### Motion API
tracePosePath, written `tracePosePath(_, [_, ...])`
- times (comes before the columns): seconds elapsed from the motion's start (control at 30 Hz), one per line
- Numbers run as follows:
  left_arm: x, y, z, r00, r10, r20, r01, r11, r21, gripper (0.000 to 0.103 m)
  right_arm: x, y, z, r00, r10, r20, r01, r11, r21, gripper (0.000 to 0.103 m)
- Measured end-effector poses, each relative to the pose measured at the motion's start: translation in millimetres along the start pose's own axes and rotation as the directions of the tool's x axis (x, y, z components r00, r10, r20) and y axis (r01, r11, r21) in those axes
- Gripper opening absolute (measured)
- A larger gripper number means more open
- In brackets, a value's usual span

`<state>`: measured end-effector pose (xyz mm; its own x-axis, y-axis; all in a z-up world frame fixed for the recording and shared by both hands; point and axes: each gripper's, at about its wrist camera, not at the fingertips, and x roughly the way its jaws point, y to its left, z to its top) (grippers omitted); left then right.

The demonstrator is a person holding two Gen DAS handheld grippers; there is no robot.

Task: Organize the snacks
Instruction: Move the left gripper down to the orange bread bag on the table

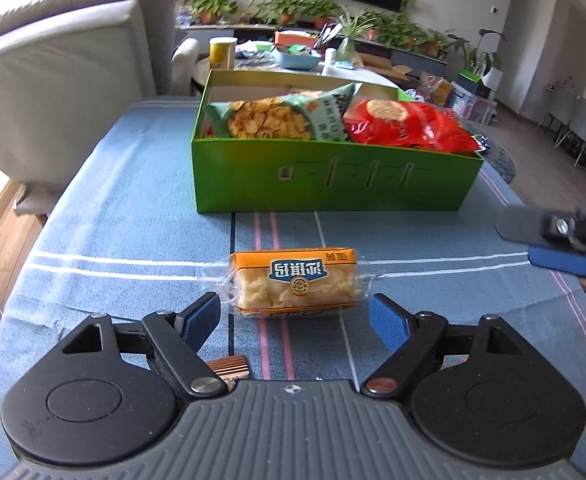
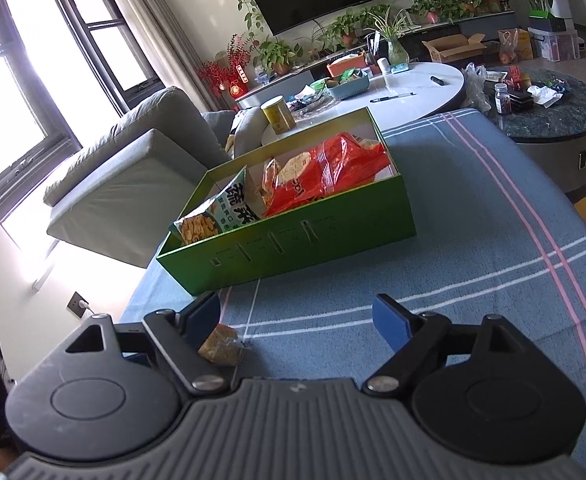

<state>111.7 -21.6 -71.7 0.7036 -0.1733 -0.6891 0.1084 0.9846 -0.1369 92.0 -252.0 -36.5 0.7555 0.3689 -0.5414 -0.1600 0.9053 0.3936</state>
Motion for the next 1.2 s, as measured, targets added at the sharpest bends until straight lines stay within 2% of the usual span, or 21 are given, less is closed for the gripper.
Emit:
tracePosePath(0.33, [-4.6, 13.8, 9.4, 1.0, 0.017, 0.022, -0.016, 0.999, -0.042, 0.08, 4.6, -3.6, -7.0, 0.999, -0.008, -0.032, 0.008, 1.0, 0.0, 0.086])
tracePosePath(0.43, [-8.1, 25.8, 10.2, 0.998, 0.052, 0.029, -0.05, 0.997, -0.065, 0.08, 4.0, -3.9, -7.0, 0.999, -0.006, -0.031, 0.006, 1.0, 0.004, 0.086])
tracePosePath(0.6, [-7.1, 52.6, 13.3, 0.992, 0.129, 0.007, -0.125, 0.975, -0.184, 0.08, 4.2, -3.2, -7.5, 0.999, -0.006, -0.034, 0.006, 1.0, 0.002, 0.086])
tracePosePath(0.77, [-18.9, 52.0, 20.7, 0.995, 0.094, 0.037, -0.079, 0.954, -0.289, 0.08, 6.1, -2.3, -9.0, 0.999, -0.008, -0.039, 0.008, 1.0, 0.004, 0.086])
tracePosePath(0.87, [-13.1, 36.0, 30.0, 0.996, 0.088, 0.031, -0.077, 0.964, -0.254, 0.08, 7.0, -0.2, -9.9, 0.999, -0.006, -0.043, 0.006, 1.0, 0.001, 0.086])
tracePosePath(0.97, [3.0, 23.7, 34.1, 0.99, 0.139, -0.005, -0.137, 0.964, -0.23, 0.08, 6.4, 1.3, -10.7, 0.999, -0.003, -0.043, 0.003, 1.0, -0.002, 0.086])
tracePosePath(1.07, [14.4, 17.2, 31.9, 0.986, 0.162, -0.027, -0.164, 0.966, -0.198, 0.08, 4.5, -0.5, -10.7, 0.999, -0.005, -0.04, 0.006, 1.0, 0.003, 0.086])
tracePosePath(1.2, [5.2, 16.7, 23.2, 0.987, 0.164, 0.007, -0.16, 0.974, -0.161, 0.08, 2.1, -4.6, -10.3, 0.999, -0.011, -0.039, 0.012, 1.0, 0.006, 0.086])
